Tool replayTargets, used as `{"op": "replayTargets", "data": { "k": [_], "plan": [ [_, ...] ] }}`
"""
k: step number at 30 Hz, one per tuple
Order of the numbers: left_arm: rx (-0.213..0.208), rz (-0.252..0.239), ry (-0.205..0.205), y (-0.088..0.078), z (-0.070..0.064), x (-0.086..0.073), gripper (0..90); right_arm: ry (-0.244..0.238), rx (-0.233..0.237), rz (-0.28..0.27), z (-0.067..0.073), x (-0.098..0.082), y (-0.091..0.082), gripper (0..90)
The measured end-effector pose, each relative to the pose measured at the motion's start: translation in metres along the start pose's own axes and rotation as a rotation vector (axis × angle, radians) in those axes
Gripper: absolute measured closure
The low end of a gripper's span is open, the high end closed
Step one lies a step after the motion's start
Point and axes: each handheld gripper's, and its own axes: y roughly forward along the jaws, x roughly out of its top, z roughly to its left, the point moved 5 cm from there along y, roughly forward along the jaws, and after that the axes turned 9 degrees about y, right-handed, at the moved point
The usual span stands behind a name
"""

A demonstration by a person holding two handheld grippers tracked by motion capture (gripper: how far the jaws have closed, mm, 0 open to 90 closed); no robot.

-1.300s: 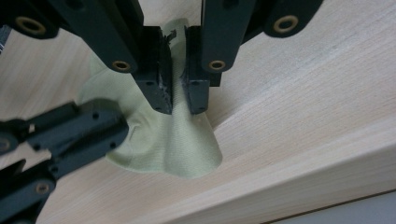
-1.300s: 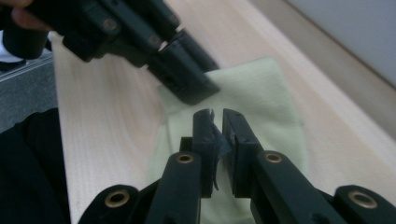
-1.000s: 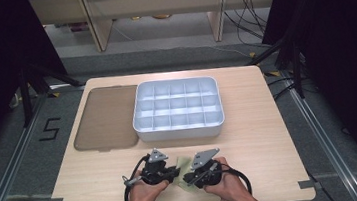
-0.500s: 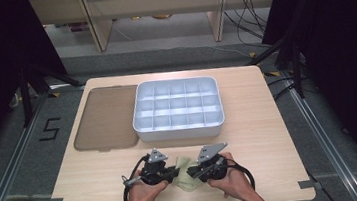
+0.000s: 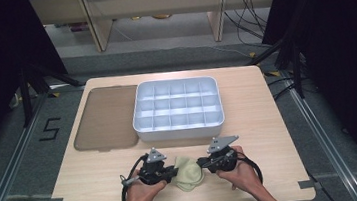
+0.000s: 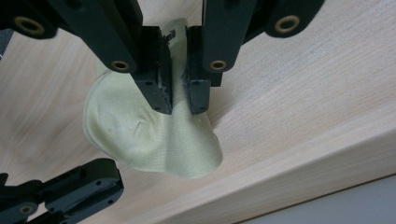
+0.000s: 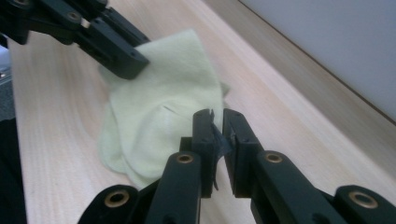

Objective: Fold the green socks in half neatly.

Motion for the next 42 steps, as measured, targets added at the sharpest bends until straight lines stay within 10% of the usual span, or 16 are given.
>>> {"op": "replayTargets", "data": {
  "k": [42],
  "plan": [
    [-0.012,-0.024,0.080,-0.005,-0.015,0.014,80.4,-0.023,0.002,0.104,0.004,-0.010,0.017,83.5]
  ]
}}
